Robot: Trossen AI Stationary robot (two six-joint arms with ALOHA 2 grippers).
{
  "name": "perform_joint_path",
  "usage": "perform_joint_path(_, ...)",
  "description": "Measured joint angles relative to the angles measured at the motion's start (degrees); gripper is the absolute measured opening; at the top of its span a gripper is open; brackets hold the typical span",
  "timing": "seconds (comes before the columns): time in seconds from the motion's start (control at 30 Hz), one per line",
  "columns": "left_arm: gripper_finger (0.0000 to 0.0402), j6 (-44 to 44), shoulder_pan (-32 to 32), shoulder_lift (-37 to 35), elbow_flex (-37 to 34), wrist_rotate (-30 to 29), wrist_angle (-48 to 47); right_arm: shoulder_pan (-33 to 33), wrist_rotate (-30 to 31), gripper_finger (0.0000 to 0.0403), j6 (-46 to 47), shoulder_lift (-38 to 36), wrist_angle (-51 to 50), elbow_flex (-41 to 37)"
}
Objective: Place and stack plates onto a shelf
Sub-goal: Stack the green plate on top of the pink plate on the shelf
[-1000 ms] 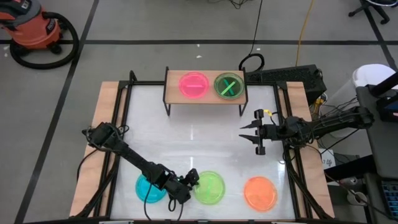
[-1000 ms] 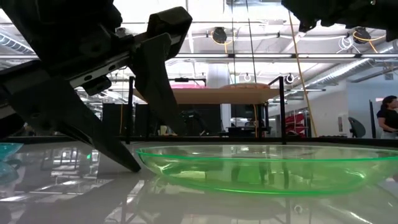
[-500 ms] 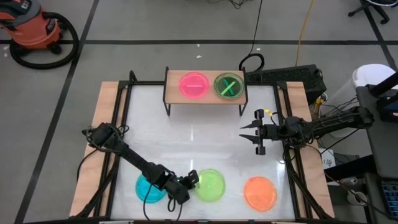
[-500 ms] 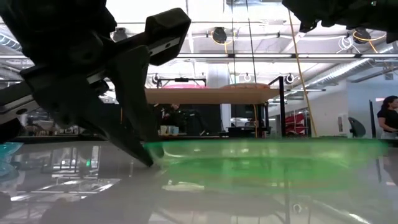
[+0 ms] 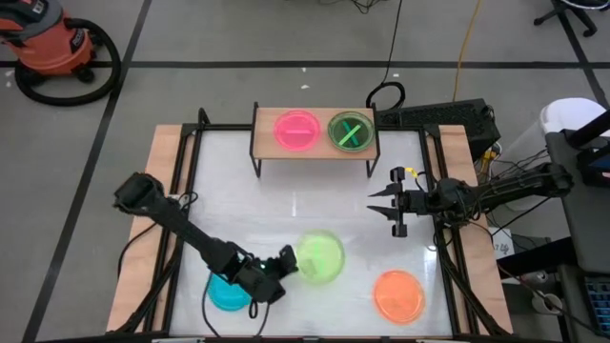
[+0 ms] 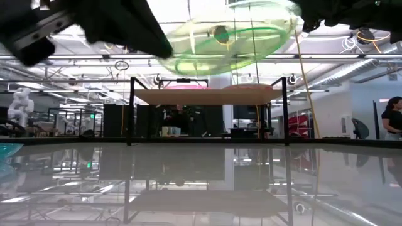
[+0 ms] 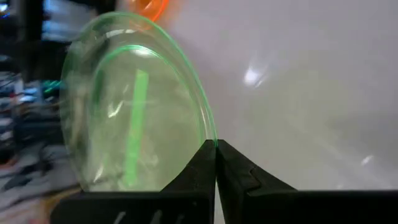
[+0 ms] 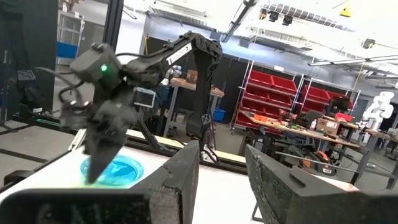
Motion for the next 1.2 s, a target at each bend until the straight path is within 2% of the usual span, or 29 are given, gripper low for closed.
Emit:
perform_joint_path(0.2, 0.0005, 2.75, 5.1, -9.07, 0.0, -7.65, -9.11, 0.0, -0.01, 0.0114, -0.51, 0.0, 0.18, 0.0)
perform_joint_path(0.43, 0.0004, 11.32, 21.64, -16.82, 0.11, -7.53, -7.57, 0.0, -0.01, 0.0114, -1.05, 0.02, 0.53, 0.0)
perform_joint_path(0.53, 0.0004, 14.13, 31.39, -18.16, 0.11, -3.64, -5.66, 0.0, -0.01, 0.0114, -1.09, 0.02, 0.51, 0.0)
perform_joint_path(0.63, 0.0004, 14.84, 40.79, -18.18, 0.12, 4.63, -5.6, 0.0, -0.01, 0.0114, -1.09, 0.02, 0.53, 0.0)
perform_joint_path(0.77, 0.0004, 13.78, 49.51, -17.68, 0.11, 11.26, -5.74, 0.0, -0.02, 0.0114, -1.14, 0.02, 0.5, 0.0)
perform_joint_path(0.97, 0.0015, 10.78, 53.28, -17.59, 0.11, 18.14, -5.94, 0.0, -0.03, 0.0114, -1.53, 0.04, 0.12, 0.0)
perform_joint_path(1.2, 0.007, 7.82, 53.23, -17.56, 0.11, 16.94, -6.02, 0.0, -0.03, 0.0114, -1.05, 0.04, 0.12, 0.0)
